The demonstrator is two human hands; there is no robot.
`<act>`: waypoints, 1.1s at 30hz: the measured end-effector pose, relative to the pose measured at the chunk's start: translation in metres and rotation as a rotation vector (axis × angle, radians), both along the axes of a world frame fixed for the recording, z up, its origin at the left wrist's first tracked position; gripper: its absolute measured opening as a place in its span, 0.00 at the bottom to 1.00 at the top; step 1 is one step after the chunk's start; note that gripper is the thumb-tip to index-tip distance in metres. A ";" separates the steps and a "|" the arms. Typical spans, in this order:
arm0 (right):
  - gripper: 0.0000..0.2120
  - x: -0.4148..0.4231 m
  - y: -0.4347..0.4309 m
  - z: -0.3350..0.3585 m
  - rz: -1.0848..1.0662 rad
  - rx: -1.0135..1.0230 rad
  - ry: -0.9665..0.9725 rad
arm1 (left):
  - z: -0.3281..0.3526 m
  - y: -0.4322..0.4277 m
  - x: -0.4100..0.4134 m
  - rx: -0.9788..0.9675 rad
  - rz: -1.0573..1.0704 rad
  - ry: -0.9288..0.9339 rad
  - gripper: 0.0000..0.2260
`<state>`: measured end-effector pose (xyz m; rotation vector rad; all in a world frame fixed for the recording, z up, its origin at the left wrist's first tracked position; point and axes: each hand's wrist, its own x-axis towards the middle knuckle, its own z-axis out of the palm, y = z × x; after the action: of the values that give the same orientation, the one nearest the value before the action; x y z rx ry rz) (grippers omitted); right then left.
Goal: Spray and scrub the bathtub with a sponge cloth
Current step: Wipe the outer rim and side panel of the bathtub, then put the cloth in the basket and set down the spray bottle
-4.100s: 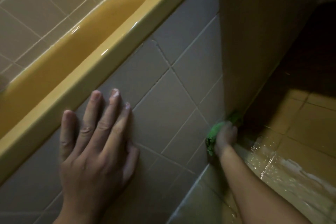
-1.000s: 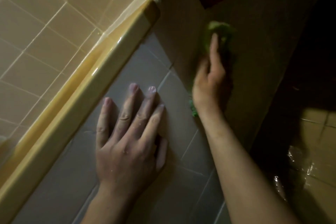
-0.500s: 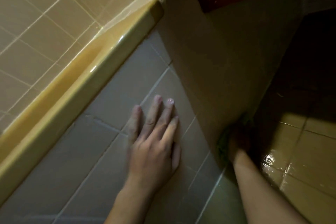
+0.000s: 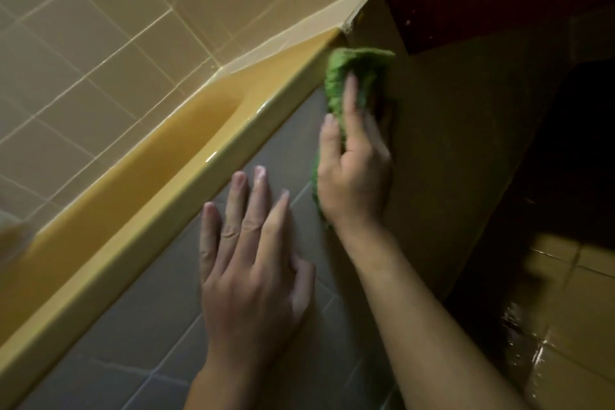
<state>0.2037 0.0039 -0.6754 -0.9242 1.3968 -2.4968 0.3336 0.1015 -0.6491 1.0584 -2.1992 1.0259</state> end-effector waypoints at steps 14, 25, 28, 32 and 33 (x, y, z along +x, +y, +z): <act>0.26 -0.012 0.001 0.046 0.082 0.171 -0.065 | 0.046 0.002 0.003 0.124 0.009 -0.019 0.33; 0.24 0.006 0.057 0.222 0.029 0.433 -0.283 | 0.223 -0.001 0.054 0.599 0.051 0.221 0.29; 0.23 -0.011 0.087 0.303 0.098 0.594 -0.141 | 0.291 0.004 0.050 0.686 0.016 0.164 0.29; 0.25 -0.047 0.129 0.417 0.131 0.790 0.018 | 0.382 0.012 0.015 0.820 -0.078 0.080 0.30; 0.24 -0.057 0.140 0.445 0.131 0.840 0.052 | 0.403 0.015 0.003 0.849 -0.102 0.070 0.30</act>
<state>0.1471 0.1436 -0.2304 -0.8323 2.0433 -1.5259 0.3368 0.1166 -0.2461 1.2529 -2.6411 -0.0444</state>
